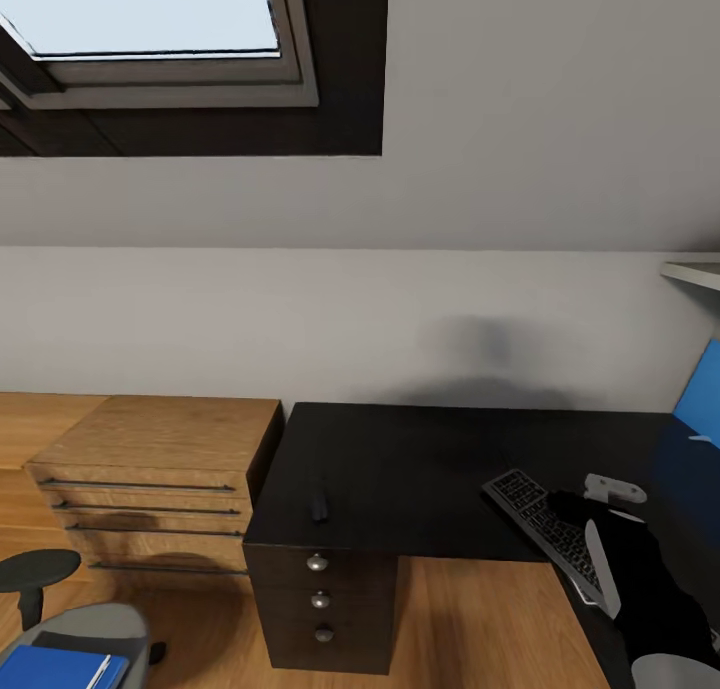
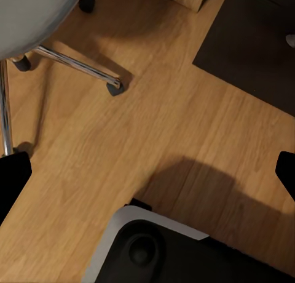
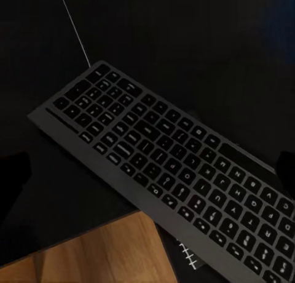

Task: In the bedroom, organize the workspace by keeping the computer under the desk, ensuring the monitor is on the desk, placing the keyboard on the desk next to the monitor, placing the mouse on the desk next to the keyboard, moving the folder from the swivel chair onto the desk next to the mouse, stacking the notebook on top of the folder with the pen on top of the notebook, and positioning the swivel chair next to the desk.

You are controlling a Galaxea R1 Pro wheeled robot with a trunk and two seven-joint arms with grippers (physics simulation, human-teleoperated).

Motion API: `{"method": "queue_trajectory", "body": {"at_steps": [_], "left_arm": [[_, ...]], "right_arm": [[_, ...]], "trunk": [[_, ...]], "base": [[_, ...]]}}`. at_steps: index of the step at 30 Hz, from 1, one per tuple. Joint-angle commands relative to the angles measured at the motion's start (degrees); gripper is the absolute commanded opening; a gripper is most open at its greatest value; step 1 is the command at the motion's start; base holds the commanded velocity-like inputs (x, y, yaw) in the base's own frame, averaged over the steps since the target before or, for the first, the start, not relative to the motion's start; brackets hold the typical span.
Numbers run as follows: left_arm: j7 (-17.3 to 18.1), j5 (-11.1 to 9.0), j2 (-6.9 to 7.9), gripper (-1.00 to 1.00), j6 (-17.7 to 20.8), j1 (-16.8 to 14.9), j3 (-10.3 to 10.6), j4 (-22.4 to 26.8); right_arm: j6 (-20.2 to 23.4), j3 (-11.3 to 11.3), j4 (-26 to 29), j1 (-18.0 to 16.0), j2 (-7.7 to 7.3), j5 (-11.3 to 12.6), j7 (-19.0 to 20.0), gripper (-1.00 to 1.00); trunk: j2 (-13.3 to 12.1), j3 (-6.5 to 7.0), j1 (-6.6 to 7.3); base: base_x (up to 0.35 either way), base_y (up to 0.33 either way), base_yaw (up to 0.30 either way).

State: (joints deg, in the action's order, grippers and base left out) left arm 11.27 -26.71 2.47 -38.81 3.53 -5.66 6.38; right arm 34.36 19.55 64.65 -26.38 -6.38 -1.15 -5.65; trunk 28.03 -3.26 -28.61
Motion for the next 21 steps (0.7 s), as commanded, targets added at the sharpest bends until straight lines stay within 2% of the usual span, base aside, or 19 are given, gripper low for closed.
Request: {"method": "queue_trajectory", "body": {"at_steps": [1, 8, 21], "left_arm": [[0.6, -0.2, -0.01, 1.00, 0.1, 0.0, -0.5, 0.1], [0.6, -0.2, -0.01, 1.00, 0.1, 0.0, -0.5, 0.0], [0.6, -0.2, 0.00, 1.00, 0.1, 0.0, -0.5, 0.0]], "right_arm": [[0.2, 0.0, 0.1, 0.0, 0.02, -0.1, -0.1, 1.00], [-0.2, 0.3, 0.0, 0.0, 0.23, 0.1, -0.2, 1.00], [-0.3, 0.5, 0.0, 0.0, 0.31, 1.8, -0.2, 1.00]], "trunk": [[0.1, -0.10, -0.03], [0.1, -0.10, -0.03], [0.1, -0.10, -0.03]], "base": [[0.020, -0.002, 0.000], [0.006, -0.001, -0.046], [0.001, 0.000, -0.234]]}}
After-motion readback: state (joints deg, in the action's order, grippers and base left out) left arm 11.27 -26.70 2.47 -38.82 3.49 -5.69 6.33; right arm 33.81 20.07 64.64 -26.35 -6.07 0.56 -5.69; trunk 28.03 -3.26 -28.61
